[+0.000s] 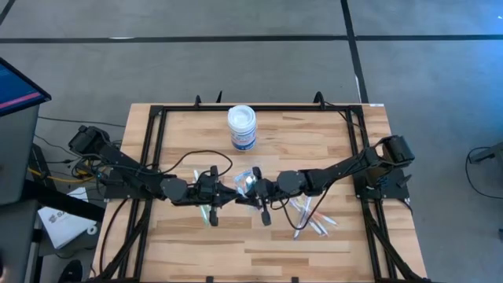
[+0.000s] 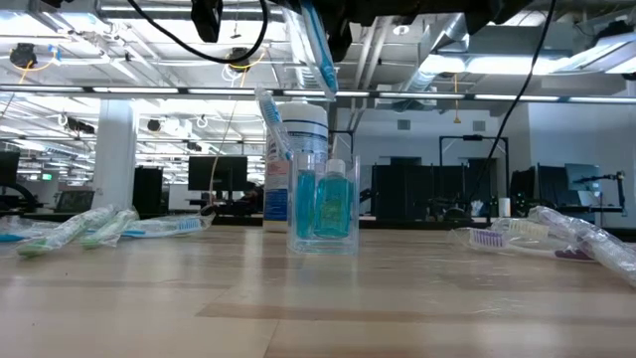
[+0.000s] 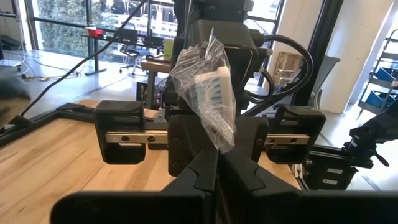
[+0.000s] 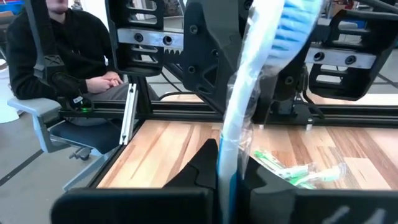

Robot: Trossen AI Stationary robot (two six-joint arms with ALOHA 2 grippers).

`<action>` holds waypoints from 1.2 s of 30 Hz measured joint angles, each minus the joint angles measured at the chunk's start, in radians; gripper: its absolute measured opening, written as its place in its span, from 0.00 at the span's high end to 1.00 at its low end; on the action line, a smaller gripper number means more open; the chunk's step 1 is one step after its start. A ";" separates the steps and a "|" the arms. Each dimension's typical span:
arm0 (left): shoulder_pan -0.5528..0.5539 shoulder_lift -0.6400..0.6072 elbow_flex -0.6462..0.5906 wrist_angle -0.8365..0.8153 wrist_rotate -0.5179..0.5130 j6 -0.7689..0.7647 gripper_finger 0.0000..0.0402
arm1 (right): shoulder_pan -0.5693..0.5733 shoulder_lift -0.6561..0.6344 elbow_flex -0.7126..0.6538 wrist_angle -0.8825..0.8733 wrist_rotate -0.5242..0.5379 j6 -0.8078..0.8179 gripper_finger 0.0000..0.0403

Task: Pick & Place toothbrushing station
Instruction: Put the bottom blue toothbrush into the Transparent organizer

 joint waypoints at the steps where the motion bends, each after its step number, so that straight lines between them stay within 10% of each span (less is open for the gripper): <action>1: 0.000 0.000 0.000 0.000 0.000 0.000 0.99 | 0.000 0.000 0.000 -0.001 0.000 -0.001 0.99; 36: -0.026 -0.028 -0.002 -0.043 -0.027 0.045 0.80 | -0.004 -0.064 -0.061 -0.011 0.012 -0.046 1.00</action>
